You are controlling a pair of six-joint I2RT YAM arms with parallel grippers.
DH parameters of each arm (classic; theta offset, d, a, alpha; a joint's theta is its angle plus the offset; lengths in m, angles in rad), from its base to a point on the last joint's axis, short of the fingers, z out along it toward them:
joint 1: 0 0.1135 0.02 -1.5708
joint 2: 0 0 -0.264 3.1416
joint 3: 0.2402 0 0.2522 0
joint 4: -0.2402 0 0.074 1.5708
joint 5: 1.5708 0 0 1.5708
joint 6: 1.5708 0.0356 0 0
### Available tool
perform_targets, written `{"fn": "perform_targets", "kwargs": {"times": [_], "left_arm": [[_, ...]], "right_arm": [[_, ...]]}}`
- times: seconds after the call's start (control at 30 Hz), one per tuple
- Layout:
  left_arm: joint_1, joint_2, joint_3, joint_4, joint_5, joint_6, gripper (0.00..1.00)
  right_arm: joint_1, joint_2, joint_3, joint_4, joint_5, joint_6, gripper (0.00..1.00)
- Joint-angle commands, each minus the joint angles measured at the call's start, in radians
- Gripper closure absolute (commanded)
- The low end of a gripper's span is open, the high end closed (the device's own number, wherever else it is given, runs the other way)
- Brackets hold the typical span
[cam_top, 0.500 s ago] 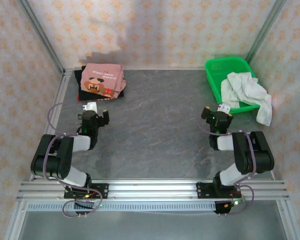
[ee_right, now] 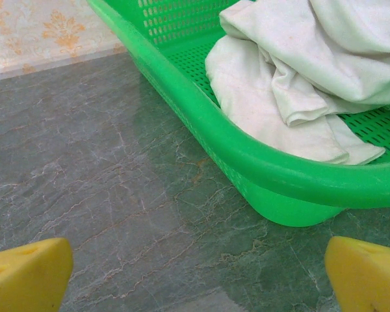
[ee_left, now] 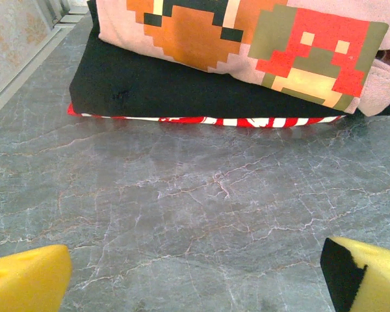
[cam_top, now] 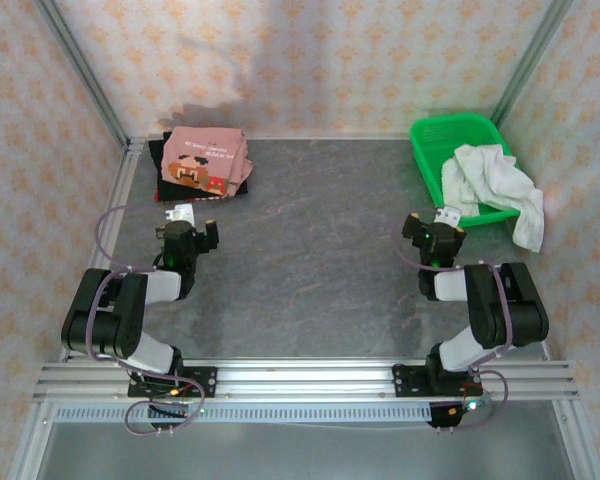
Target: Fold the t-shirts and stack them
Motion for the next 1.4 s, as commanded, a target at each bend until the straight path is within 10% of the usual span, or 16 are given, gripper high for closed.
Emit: {"fn": "perform_targets", "kwargs": {"times": [0.0, 0.23, 0.33, 0.73, 1.1, 1.37], "left_arm": [[-0.003, -0.008, 0.023, 0.013, -0.031, 0.012, 0.0], [-0.003, -0.021, 0.031, 0.01, -0.02, 0.018, 0.0], [-0.013, -0.15, 0.211, -0.397, 0.0, 0.015, 0.0], [-0.121, -0.561, 0.47, -1.064, 0.04, -0.385, 0.0], [-0.309, -0.045, 1.142, -1.556, 0.183, -0.34, 0.0], [-0.398, 0.068, 1.33, -1.453, 0.323, -0.337, 0.0]], "right_arm": [[-0.005, 0.008, 0.008, 0.003, -0.002, -0.008, 0.01], [-0.005, -0.033, 0.041, -0.078, -0.041, -0.026, 0.01], [0.038, -0.213, 0.184, -0.52, -0.08, -0.019, 0.01], [0.147, -0.772, 0.32, -1.295, -0.15, 0.366, 0.01], [-0.099, 0.111, 1.398, -1.92, -0.112, 0.176, 0.0], [-0.253, 0.611, 1.84, -1.985, -0.13, 0.182, 0.09]]}}
